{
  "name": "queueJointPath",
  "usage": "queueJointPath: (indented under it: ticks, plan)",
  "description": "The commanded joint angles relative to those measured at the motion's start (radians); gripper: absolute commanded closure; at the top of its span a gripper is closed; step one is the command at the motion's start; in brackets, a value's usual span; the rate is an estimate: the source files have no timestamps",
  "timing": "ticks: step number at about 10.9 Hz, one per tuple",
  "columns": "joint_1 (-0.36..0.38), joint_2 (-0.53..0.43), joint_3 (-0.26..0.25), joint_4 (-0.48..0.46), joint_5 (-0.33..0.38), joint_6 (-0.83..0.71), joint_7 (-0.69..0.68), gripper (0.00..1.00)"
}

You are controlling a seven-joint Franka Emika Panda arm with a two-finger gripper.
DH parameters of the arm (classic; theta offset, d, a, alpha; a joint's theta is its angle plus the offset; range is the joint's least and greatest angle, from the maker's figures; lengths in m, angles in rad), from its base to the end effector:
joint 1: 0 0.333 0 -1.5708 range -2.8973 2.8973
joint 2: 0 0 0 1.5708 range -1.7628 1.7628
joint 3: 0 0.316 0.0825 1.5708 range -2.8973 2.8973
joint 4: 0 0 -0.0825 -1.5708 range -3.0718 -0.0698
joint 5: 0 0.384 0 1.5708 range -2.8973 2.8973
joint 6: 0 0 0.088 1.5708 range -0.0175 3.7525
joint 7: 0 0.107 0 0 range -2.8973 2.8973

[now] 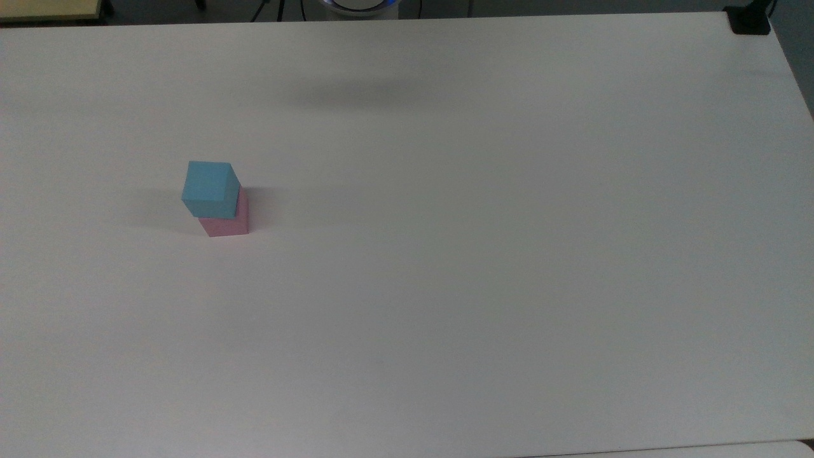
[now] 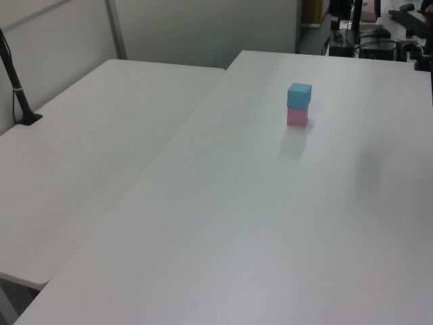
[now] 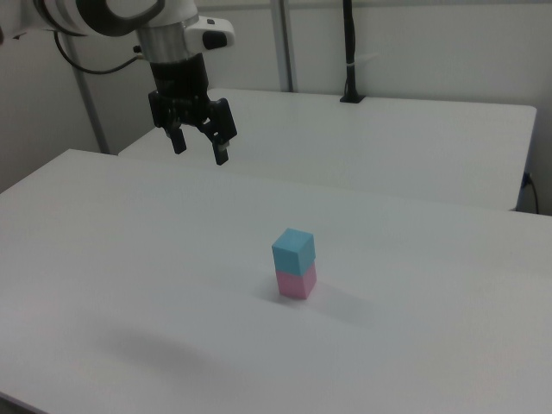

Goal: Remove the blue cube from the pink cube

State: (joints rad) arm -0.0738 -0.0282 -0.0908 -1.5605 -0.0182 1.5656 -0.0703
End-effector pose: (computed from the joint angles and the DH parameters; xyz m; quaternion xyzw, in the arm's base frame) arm 0.5378 -0.0921 0.6444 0.9987 -0.0473 0.0156 0.0097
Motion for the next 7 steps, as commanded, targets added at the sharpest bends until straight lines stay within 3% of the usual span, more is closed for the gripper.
queueJointPath:
  ticks: [1, 7]
  plan:
    - [0.023, -0.016, -0.015, -0.018, -0.012, -0.01, -0.002, 0.0]
    - [0.025, -0.016, -0.013, -0.019, -0.012, -0.01, 0.012, 0.0]
